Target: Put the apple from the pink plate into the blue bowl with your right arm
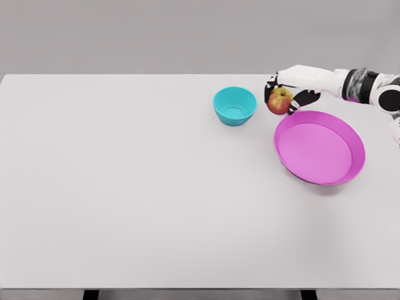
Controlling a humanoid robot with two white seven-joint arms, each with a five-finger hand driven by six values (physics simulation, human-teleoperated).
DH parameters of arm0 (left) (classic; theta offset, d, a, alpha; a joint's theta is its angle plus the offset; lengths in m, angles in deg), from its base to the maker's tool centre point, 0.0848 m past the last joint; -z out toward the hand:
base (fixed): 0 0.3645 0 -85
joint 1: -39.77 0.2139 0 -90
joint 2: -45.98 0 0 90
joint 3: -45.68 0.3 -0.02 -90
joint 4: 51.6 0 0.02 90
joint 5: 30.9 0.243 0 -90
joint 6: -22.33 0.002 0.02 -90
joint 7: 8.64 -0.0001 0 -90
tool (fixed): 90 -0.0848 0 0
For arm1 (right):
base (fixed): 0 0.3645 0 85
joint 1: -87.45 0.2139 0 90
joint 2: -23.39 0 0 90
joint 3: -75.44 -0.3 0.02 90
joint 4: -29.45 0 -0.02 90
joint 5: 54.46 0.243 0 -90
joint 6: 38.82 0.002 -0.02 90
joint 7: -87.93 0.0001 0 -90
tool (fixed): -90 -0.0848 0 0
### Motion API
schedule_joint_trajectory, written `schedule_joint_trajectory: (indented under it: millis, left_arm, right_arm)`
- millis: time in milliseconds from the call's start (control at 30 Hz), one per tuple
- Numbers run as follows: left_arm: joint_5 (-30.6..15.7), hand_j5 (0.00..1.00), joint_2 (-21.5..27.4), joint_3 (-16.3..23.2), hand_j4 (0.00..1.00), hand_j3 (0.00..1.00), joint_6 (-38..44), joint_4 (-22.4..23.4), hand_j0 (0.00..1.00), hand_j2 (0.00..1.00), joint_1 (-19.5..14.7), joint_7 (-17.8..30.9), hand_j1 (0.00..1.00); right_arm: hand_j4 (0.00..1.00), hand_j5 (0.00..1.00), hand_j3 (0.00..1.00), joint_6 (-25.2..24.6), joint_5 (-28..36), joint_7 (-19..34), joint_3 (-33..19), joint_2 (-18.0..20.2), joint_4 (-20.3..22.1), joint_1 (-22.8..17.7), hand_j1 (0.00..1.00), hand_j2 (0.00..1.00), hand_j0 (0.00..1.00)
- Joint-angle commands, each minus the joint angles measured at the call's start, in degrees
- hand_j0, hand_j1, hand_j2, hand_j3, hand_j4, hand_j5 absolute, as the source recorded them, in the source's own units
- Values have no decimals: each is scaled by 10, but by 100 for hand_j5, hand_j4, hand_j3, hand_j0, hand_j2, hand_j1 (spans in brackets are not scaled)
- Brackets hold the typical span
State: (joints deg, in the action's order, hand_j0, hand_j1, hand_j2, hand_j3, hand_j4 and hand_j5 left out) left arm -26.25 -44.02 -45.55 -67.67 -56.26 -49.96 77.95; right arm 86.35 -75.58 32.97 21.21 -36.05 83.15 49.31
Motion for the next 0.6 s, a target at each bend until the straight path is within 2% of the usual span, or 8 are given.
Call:
schedule_joint_trajectory:
  millis: [0, 400, 567]
  left_arm:
    - [0, 100, 0, 0, 100, 100, 0, 0, 100, 100, 0, 0, 100]
    - [0, 100, 0, 0, 100, 100, 0, 0, 100, 100, 0, 0, 100]
    - [0, 100, 0, 0, 100, 100, 0, 0, 100, 100, 0, 1, 100]
  right_arm:
    - [46, 46, 46, -2, 1, 0, -1, -10, -4, 0, 46, 46, 46]
    - [46, 46, 46, -4, -15, 0, -1, -37, -5, 12, 46, 46, 46]
    - [46, 46, 46, -7, -25, 0, -1, -55, -30, 28, 46, 46, 46]
